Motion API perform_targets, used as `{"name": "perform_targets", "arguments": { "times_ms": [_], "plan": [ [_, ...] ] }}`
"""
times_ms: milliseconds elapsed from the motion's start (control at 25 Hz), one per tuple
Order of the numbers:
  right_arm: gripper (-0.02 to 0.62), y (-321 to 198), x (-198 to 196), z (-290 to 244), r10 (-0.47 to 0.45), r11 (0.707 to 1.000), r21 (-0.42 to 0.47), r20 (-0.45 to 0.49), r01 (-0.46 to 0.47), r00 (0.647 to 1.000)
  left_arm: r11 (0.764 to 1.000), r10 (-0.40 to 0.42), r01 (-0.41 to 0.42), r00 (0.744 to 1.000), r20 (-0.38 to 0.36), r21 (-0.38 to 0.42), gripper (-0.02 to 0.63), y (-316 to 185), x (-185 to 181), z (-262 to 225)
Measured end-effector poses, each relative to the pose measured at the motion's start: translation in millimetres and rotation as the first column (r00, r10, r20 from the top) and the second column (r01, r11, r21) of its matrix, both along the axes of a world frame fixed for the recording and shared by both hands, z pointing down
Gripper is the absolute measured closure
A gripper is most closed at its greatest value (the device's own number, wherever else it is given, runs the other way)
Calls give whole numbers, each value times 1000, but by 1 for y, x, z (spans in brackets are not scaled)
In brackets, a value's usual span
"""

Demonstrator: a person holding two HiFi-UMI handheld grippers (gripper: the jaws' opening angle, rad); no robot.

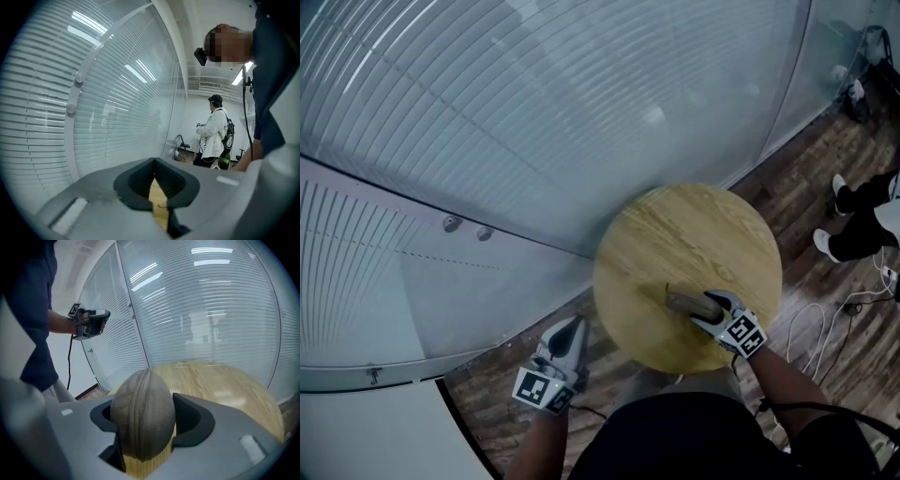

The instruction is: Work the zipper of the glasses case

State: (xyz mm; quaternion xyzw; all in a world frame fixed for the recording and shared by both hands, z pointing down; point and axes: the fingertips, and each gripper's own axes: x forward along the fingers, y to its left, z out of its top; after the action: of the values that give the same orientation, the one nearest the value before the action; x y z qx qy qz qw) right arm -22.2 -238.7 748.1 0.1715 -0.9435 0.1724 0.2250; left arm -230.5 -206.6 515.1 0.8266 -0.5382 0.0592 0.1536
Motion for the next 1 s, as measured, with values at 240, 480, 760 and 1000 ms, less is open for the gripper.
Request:
{"name": "perform_targets", "arguments": {
  "times_ms": [240, 480, 760, 1000],
  "plan": [
    [305, -9, 0, -41, 68, 998, 11, 101, -69, 993, 992, 124, -124, 972, -198, 12, 536, -5, 28, 12],
    [305, -18, 4, -133, 130, 990, 23, 252, -140, 959, 964, 260, -262, 908, -329, 40, 514, -11, 64, 2],
    [305, -26, 17, -253, 184, 964, 102, 407, -245, 895, 905, 419, -413, 813, -404, 106, 410, -19, 119, -18],
    [305, -17, -5, -271, 142, 961, 150, 447, -231, 883, 881, 450, -453, 706, -546, 141, 397, -34, 125, 2]
  ]
}}
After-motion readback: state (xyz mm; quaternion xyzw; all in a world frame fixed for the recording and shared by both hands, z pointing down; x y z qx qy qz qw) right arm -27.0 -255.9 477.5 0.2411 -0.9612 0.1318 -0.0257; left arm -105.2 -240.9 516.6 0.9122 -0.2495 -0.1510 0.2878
